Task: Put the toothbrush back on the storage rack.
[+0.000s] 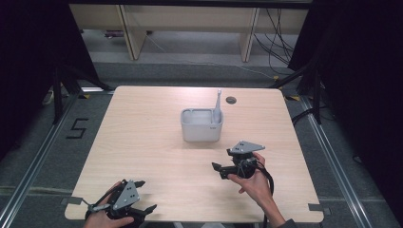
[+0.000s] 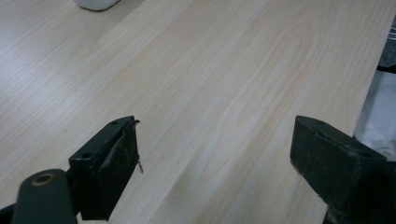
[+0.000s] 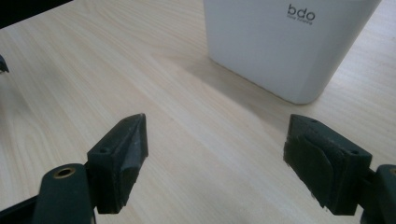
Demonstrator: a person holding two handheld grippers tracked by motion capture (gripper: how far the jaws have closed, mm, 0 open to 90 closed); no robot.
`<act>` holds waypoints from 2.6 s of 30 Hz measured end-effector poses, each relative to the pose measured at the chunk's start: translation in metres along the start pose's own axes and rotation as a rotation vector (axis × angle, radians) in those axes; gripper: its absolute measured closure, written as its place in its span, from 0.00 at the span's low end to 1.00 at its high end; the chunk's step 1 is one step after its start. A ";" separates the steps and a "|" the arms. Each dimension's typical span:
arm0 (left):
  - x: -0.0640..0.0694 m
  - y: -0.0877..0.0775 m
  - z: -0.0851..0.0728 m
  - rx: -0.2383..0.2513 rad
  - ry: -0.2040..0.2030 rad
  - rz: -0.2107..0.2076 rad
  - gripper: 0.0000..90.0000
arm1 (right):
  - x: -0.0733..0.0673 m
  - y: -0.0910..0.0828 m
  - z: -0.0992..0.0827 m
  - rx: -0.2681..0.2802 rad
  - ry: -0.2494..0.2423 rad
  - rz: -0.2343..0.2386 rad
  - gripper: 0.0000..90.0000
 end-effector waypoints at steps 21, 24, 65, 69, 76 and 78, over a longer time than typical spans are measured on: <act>-0.001 0.000 0.000 -0.008 0.008 0.012 0.16 | -0.011 -0.006 -0.027 -0.044 0.014 0.022 0.25; 0.000 0.000 0.000 -0.001 0.004 0.003 0.16 | -0.012 -0.007 -0.028 -0.040 0.017 0.021 0.24; 0.001 0.000 0.000 -0.002 -0.002 -0.005 0.16 | -0.011 -0.037 -0.075 -0.119 -0.051 -0.032 0.22; 0.000 0.000 0.000 -0.006 0.000 -0.003 0.16 | -0.010 -0.040 -0.077 -0.112 -0.042 -0.046 0.22; 0.000 0.001 0.000 -0.003 0.000 0.006 0.16 | -0.009 -0.043 -0.081 -0.130 -0.033 -0.043 0.22; 0.000 0.001 0.000 -0.004 0.004 0.009 0.16 | -0.008 -0.043 -0.081 -0.126 -0.037 -0.046 0.22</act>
Point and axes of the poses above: each handheld gripper's, and its own axes: y roughly forward along the jaws, z roughly out of its top, x roughly to its right, the point moved 5 cm from there along y, roughly forward along the jaws, and after that the axes turned 14 degrees about -z, right-handed, at the moved point
